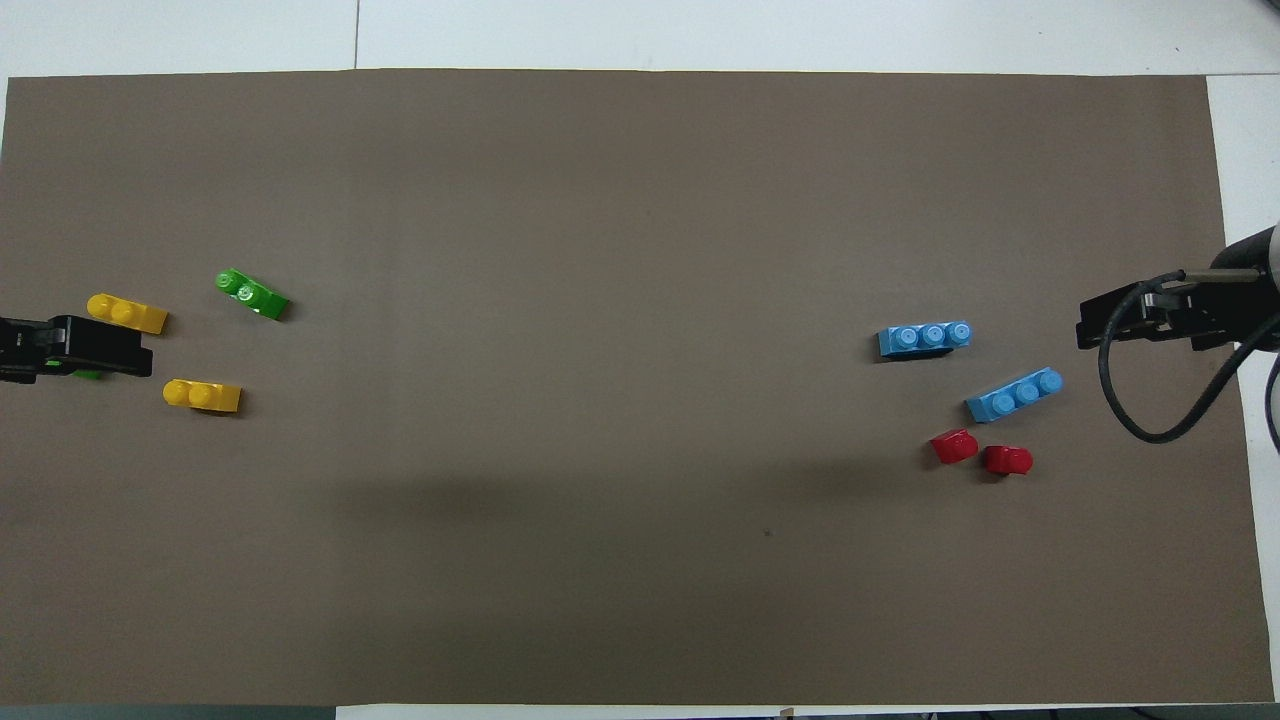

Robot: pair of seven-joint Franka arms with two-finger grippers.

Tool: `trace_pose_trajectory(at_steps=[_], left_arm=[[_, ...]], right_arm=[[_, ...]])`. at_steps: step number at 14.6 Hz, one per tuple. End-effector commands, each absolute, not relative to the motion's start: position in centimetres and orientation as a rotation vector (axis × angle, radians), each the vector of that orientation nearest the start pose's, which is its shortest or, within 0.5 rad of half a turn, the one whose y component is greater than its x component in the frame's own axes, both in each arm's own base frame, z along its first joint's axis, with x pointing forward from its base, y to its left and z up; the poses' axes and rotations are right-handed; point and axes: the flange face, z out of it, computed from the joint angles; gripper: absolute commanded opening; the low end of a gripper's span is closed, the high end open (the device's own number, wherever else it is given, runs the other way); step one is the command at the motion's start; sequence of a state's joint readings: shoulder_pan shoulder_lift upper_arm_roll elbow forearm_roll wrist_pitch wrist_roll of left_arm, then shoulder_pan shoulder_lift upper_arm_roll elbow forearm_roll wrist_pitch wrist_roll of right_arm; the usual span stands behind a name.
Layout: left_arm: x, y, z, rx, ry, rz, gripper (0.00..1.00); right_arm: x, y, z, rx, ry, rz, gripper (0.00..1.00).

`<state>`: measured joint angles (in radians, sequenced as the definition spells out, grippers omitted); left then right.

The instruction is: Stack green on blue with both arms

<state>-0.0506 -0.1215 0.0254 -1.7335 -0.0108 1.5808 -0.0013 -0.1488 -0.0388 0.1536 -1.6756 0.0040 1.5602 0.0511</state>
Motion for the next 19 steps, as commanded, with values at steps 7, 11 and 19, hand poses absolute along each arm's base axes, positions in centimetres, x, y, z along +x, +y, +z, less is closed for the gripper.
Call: trace_pose_trajectory(at_steps=[7, 11, 19], left_arm=[[51.1, -1.2, 62.2, -3.136, 0.051, 0.034, 1.0], [51.1, -0.9, 62.2, -3.136, 0.042, 0.029, 1.0], [51.2, 0.2, 62.0, -3.14, -0.001, -0.012, 1.0]], right_arm=[[53.6, -1.2, 58.7, -3.151, 0.078, 0.151, 1.0], [55.0, -1.9, 57.6, -3.134, 0.338, 0.016, 1.0], [59.5, -3.6, 51.3, -2.526, 1.561, 0.15, 0.98]])
